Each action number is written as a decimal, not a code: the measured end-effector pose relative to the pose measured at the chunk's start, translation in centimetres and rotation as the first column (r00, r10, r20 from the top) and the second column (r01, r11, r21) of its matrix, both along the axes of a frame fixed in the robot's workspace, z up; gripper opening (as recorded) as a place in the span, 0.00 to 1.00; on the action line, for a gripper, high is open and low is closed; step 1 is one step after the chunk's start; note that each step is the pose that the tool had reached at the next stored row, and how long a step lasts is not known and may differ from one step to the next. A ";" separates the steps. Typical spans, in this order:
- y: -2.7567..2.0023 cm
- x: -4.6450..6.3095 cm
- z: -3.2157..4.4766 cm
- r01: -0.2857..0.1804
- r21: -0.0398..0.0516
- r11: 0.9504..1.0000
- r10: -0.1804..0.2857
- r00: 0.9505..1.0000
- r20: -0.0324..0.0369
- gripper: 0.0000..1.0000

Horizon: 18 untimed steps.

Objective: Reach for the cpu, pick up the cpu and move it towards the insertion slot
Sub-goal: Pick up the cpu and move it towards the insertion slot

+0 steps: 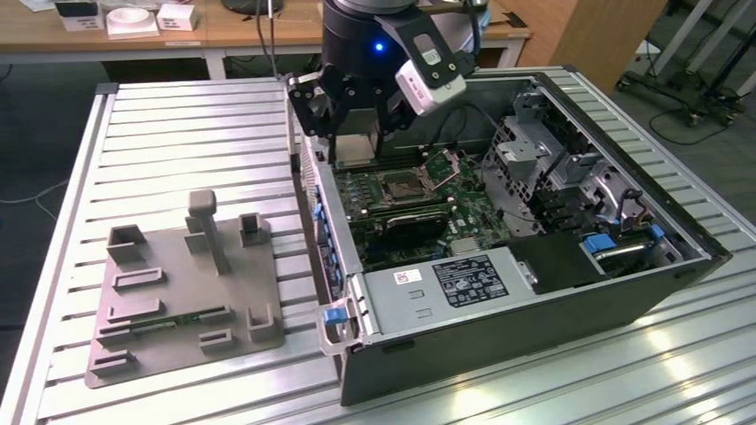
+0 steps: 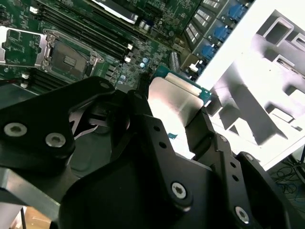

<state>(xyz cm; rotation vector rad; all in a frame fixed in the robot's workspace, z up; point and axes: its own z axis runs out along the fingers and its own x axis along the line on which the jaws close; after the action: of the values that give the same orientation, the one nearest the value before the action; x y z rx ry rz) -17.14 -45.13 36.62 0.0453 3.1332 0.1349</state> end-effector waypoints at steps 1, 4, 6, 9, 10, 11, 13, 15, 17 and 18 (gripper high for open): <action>0.00 0.1 -0.01 0.000 0.000 1.000 0.000 1.000 0.000 0.55; 0.00 0.4 -0.04 0.000 0.000 1.000 0.000 1.000 0.000 0.55; 0.00 0.6 -0.05 0.000 0.000 1.000 0.000 1.000 0.000 0.55; 0.00 0.9 -0.08 0.000 0.000 1.000 0.000 1.000 0.000 0.55; 0.00 1.0 -0.08 0.000 0.000 1.000 0.000 1.000 0.000 0.55; 0.00 1.1 -0.09 0.000 0.000 1.000 0.000 1.000 0.000 0.55; 0.00 1.3 -0.11 0.000 0.000 1.000 0.000 1.000 0.000 0.55; 0.00 1.5 -0.12 0.000 0.000 1.000 0.000 1.000 0.000 0.55; 0.00 1.7 -0.14 0.000 0.000 1.000 0.000 1.000 0.000 0.55; 0.00 1.8 -0.15 0.000 0.000 1.000 0.000 1.000 0.000 0.55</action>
<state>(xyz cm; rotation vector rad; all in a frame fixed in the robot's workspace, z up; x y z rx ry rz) -15.35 -45.13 36.47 0.0453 3.1332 0.1349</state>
